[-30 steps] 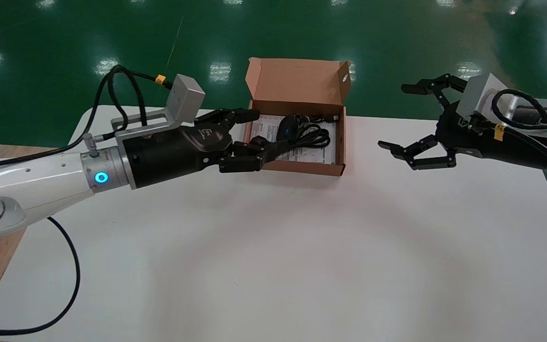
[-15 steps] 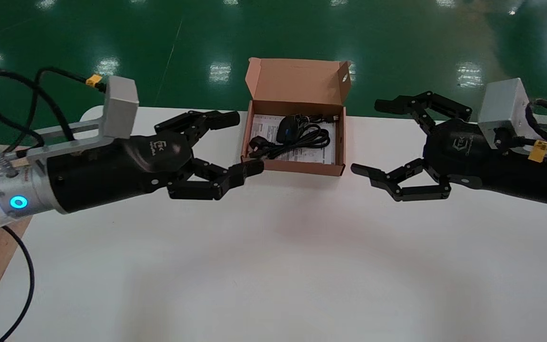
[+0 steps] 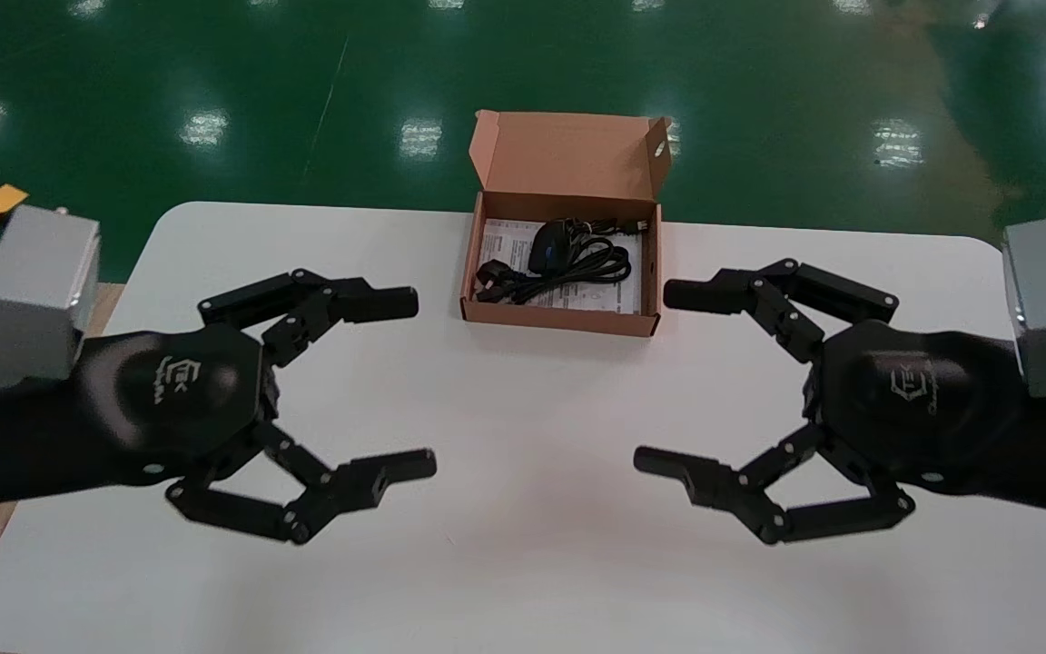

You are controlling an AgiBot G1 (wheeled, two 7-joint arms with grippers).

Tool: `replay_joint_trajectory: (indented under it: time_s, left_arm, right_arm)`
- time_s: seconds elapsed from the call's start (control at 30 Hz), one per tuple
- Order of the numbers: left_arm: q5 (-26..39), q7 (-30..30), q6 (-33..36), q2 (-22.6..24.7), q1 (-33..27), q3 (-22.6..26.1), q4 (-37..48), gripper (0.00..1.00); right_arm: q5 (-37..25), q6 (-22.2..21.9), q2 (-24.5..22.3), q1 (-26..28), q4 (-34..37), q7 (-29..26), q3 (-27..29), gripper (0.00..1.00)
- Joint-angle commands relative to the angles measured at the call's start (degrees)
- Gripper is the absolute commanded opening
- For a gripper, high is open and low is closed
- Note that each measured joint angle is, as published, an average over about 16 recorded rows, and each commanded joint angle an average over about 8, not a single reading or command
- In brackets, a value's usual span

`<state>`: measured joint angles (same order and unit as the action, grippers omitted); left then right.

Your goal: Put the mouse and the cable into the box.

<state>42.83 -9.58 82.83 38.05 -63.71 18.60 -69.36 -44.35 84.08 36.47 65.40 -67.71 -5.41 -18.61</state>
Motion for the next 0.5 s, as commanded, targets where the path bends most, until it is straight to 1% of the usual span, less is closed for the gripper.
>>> replay_joint_trajectory:
  time_s: [0.03, 0.23, 0.33, 0.5]
  left_arm:
    - [-0.50, -0.61, 1.46, -1.55, 1.10, -1.32, -2.14, 1.00]
    - [-1.08, -1.16, 3.46, -3.63, 2.46, -3.02, -5.37, 1.00]
    - [-1.15, -1.16, 3.75, -3.92, 2.62, -3.25, -5.92, 1.00]
    - [-1.15, -1.16, 3.49, -3.68, 2.51, -3.09, -5.42, 1.00]
  right_arm:
    - [1.12, 0.73, -0.66, -1.73, -2.64, -2.42, 1.17, 1.00]
    - [3.14, 2.11, -1.78, -4.80, -7.36, -6.15, 3.22, 1.00]
    - [3.61, 2.40, -2.03, -5.44, -8.31, -6.70, 3.67, 1.00]
    - [3.41, 2.15, -1.91, -5.02, -7.62, -6.24, 3.43, 1.00]
